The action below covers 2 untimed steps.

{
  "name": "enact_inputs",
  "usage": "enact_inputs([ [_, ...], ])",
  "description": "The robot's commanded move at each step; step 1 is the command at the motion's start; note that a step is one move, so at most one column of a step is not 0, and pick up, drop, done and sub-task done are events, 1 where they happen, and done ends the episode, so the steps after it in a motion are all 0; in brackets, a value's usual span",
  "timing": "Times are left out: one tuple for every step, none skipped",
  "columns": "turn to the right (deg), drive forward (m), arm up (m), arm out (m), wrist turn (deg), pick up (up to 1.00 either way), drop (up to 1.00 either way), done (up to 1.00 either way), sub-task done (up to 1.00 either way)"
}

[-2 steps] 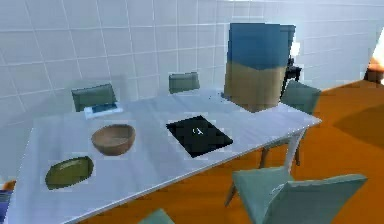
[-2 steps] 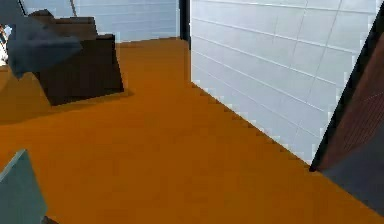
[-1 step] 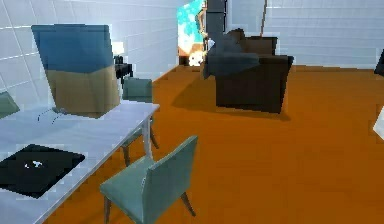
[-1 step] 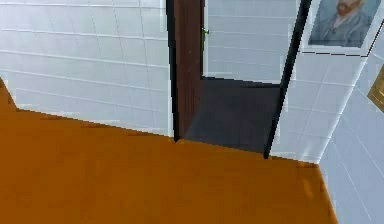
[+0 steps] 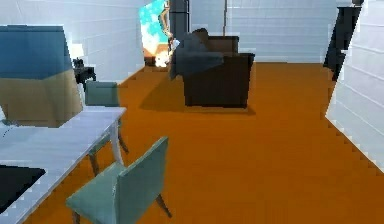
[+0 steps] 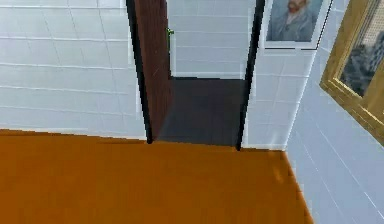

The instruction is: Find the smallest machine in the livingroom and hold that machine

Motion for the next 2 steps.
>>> enact_inputs([
  [0.0,0.15,0.0,0.0,0.0,0.0,0.0,0.0,0.0],
  [-45.0,0.0,0.0,0.0,0.0,0.0,0.0,0.0,0.0],
])
